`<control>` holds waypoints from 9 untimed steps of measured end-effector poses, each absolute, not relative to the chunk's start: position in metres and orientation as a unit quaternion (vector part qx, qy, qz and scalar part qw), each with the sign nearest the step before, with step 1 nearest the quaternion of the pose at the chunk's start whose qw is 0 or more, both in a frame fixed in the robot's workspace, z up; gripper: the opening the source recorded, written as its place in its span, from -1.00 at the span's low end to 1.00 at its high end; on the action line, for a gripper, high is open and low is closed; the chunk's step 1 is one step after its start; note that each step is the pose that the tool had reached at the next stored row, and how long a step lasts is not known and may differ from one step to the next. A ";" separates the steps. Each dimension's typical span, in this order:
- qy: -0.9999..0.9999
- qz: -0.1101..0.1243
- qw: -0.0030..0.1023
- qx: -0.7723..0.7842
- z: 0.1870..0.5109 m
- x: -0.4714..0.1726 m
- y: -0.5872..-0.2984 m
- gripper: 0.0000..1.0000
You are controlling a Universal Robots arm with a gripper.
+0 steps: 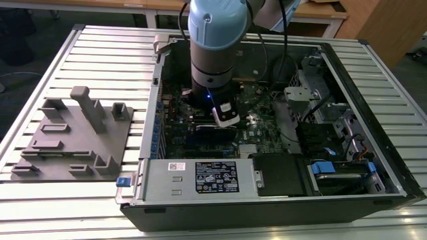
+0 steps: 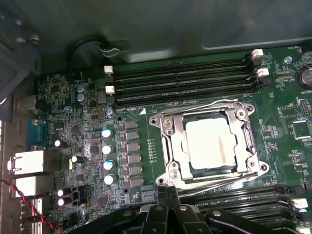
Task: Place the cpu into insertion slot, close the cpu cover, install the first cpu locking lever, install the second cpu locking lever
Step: 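Install the second cpu locking lever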
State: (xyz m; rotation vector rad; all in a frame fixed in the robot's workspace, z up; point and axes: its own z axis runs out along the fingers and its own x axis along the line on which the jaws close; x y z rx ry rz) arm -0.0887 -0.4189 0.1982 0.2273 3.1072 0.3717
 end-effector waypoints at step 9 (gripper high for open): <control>0.989 0.133 0.001 0.072 0.194 -0.089 -0.421 -0.80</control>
